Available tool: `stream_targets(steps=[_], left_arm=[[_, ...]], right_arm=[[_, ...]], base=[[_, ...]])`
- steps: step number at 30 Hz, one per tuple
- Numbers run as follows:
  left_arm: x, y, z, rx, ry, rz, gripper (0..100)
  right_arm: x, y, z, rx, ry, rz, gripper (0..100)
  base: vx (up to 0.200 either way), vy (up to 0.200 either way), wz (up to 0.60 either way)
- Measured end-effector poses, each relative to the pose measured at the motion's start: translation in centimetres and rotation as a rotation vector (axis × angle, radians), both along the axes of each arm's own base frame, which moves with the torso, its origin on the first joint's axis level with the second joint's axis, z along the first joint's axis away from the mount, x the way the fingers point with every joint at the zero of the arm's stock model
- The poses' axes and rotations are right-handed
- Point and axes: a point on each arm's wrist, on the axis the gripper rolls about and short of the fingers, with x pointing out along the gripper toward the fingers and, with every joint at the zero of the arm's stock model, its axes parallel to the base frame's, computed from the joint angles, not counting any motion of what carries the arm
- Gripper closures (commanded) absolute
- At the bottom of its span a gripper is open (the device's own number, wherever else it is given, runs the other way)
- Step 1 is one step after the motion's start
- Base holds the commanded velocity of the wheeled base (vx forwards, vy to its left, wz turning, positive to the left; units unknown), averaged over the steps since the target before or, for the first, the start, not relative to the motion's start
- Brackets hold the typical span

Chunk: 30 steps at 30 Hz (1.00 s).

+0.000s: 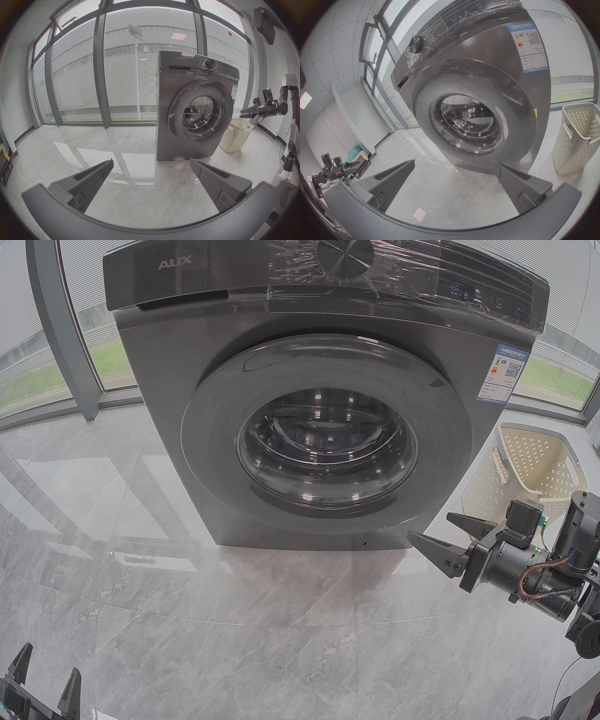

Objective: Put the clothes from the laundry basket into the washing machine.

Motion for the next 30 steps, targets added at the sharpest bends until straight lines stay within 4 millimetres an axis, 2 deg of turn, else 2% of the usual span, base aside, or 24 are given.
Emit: stream_targets(steps=[6,20,30], left_arm=[[0.0,0.0,0.0,-0.001,0.0,0.001,0],[0.0,0.0,0.0,-0.002,0.0,-0.001,0],[0.0,0.0,0.0,-0.002,0.0,-0.001,0]], right_arm=[[0.6,0.9,0.0,0.036,0.002,-0.037,0],[1.6,1.8,0.5,0.071,-0.028,-0.04,0],[2.2,1.7,1.2,0.086,-0.051,-0.08,0]], base=[[0.0,0.0,0.0],[0.2,0.0,0.0],[0.0,0.0,0.0]])
